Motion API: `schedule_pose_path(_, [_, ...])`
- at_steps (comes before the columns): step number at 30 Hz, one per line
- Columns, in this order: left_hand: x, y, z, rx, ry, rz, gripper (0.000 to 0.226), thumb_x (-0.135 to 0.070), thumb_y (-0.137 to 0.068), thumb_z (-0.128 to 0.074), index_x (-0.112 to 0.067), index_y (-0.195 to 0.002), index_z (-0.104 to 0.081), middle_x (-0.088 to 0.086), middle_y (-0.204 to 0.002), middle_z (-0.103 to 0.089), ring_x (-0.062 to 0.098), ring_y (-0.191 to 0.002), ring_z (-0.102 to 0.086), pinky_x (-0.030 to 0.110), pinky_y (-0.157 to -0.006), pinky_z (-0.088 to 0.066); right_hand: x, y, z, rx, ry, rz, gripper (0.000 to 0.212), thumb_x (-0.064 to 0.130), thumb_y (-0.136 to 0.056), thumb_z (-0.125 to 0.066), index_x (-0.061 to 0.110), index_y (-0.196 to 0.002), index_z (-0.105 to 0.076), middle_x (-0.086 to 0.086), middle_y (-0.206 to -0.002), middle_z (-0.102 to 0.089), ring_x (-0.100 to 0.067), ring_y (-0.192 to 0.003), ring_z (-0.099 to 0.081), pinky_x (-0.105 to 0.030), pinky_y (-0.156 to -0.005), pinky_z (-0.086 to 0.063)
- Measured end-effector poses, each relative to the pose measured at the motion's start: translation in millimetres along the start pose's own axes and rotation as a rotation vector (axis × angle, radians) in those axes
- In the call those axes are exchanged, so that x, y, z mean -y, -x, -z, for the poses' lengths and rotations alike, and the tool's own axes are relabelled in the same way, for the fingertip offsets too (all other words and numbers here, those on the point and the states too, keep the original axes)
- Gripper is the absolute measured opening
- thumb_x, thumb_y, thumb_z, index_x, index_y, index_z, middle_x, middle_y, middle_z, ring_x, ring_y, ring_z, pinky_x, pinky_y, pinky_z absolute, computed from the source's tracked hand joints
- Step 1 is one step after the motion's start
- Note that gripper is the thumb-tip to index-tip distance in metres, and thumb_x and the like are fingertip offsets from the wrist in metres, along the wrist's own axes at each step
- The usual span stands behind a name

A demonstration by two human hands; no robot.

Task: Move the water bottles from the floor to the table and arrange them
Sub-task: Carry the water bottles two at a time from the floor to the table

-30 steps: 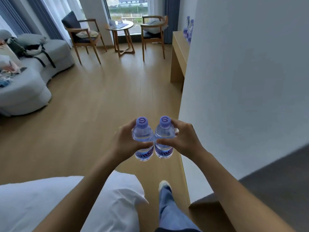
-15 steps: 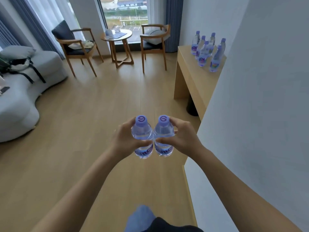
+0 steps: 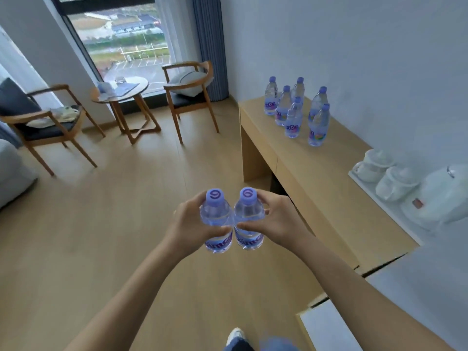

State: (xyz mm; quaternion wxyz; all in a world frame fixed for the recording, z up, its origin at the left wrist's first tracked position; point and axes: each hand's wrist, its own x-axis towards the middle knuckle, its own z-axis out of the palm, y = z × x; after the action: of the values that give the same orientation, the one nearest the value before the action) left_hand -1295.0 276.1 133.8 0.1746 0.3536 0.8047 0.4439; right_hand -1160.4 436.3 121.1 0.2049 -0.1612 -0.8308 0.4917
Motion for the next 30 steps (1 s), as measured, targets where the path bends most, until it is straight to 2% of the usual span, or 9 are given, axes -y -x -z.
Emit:
schedule_pose_path(5, [2.5,-114.7,16.0,0.067,-0.021,-0.092,0.053,-0.044,-0.048,-0.079,-0.043,-0.097,-0.058,-0.013,-0.087,-0.068,0.020,-0.086,-0.066,0.042,-0.079,-0.056,-8.9,-91.9,13.8,-0.079,0.047,-0.027,0.050,0.033,-0.066,-0.085,0.020,-0.111,-0.067,0.012,-0.092,-0.070,-0.005,-0.086,-0.064,-0.029,-0.075,-0.055])
schedule_pose_path(7, [3.5,-159.0,15.9,0.097,-0.024,-0.125,0.053,-0.048,-0.048,-0.079,-0.046,-0.096,-0.058,-0.017,-0.088,-0.068,0.015,-0.085,-0.066,0.040,-0.077,-0.056,-17.7,-126.0,22.0,-0.116,0.056,-0.052,0.049,0.030,-0.066,-0.086,0.021,-0.110,-0.067,0.014,-0.090,-0.069,-0.003,-0.085,-0.064,-0.025,-0.074,-0.054])
schedule_pose_path(10, [6.5,-223.9,10.1,0.141,-0.017,-0.158,0.052,-0.047,-0.049,-0.079,-0.041,-0.097,-0.060,-0.015,-0.087,-0.068,0.012,-0.084,-0.065,0.041,-0.076,-0.057,-39.7,-177.0,33.1,-0.172,0.082,-0.063,0.044,0.033,-0.063,-0.086,0.023,-0.103,-0.068,0.014,-0.085,-0.069,-0.009,-0.082,-0.064,-0.034,-0.073,-0.055])
schedule_pose_path(14, [10.0,-313.7,-3.2,0.175,-0.011,-0.160,0.052,-0.042,-0.050,-0.081,-0.040,-0.097,-0.059,-0.011,-0.088,-0.068,0.016,-0.086,-0.066,0.044,-0.077,-0.057,-76.3,-252.6,52.3,-0.202,0.122,-0.107,0.049,0.036,-0.062,-0.086,0.025,-0.106,-0.068,0.014,-0.090,-0.071,-0.007,-0.086,-0.066,-0.041,-0.079,-0.055])
schedule_pose_path(18, [9.0,-403.1,-10.5,0.185,0.005,-0.162,0.051,-0.033,-0.054,-0.086,-0.038,-0.097,-0.060,-0.012,-0.088,-0.068,0.015,-0.085,-0.066,0.044,-0.076,-0.057,-101.8,-332.9,75.6,-0.198,0.143,-0.141,0.053,0.035,-0.063,-0.087,0.026,-0.112,-0.066,0.011,-0.099,-0.072,-0.006,-0.094,-0.066,-0.039,-0.084,-0.054])
schedule_pose_path(25, [11.8,-537.5,-5.1,0.168,0.016,-0.165,0.052,-0.032,-0.055,-0.087,-0.037,-0.099,-0.060,-0.014,-0.088,-0.068,0.011,-0.085,-0.066,0.041,-0.077,-0.058,-126.7,-461.9,103.5,-0.196,0.114,-0.154,0.048,0.029,-0.065,-0.087,0.019,-0.107,-0.067,0.008,-0.095,-0.072,-0.006,-0.092,-0.066,-0.038,-0.083,-0.054])
schedule_pose_path(30, [27.0,-632.6,2.7,0.193,-0.003,-0.182,0.054,-0.031,-0.056,-0.088,-0.035,-0.101,-0.060,-0.014,-0.088,-0.068,0.010,-0.085,-0.066,0.039,-0.076,-0.058,-152.6,-550.1,106.6,-0.199,0.110,-0.195,0.042,0.030,-0.065,-0.085,0.023,-0.102,-0.066,0.010,-0.091,-0.070,-0.007,-0.089,-0.066,-0.040,-0.082,-0.055])
